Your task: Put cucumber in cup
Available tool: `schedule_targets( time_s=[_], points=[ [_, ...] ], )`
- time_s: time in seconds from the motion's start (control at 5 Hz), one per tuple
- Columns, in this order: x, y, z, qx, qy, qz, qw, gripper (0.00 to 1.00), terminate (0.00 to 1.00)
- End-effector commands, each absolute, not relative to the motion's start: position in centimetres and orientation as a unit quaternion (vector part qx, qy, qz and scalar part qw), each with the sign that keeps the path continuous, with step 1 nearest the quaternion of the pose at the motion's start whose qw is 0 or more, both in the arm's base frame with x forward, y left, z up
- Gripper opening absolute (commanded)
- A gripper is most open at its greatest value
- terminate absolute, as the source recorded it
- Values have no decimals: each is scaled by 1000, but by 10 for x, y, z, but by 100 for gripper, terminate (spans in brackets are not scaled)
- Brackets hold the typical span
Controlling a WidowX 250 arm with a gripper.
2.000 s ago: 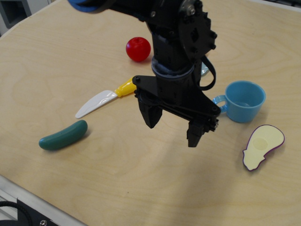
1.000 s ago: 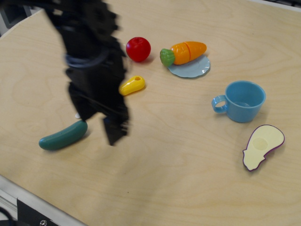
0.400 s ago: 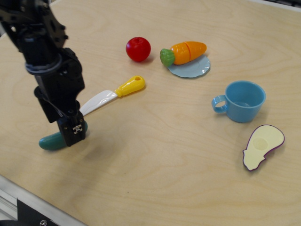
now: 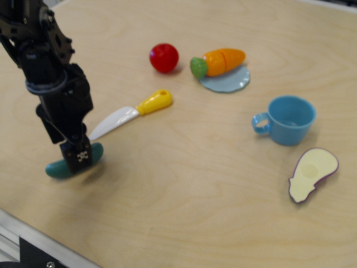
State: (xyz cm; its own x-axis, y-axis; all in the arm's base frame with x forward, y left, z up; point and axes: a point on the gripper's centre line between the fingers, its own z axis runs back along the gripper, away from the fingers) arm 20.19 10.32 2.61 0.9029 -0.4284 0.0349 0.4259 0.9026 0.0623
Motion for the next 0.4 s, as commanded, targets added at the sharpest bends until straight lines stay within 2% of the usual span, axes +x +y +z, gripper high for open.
schedule_targets(
  time_s=[0.0,0.2],
  points=[
    [204,105,18,27,-21,-213,976,100,0],
    [205,100,14,27,-20,-213,976,100,0]
  ],
)
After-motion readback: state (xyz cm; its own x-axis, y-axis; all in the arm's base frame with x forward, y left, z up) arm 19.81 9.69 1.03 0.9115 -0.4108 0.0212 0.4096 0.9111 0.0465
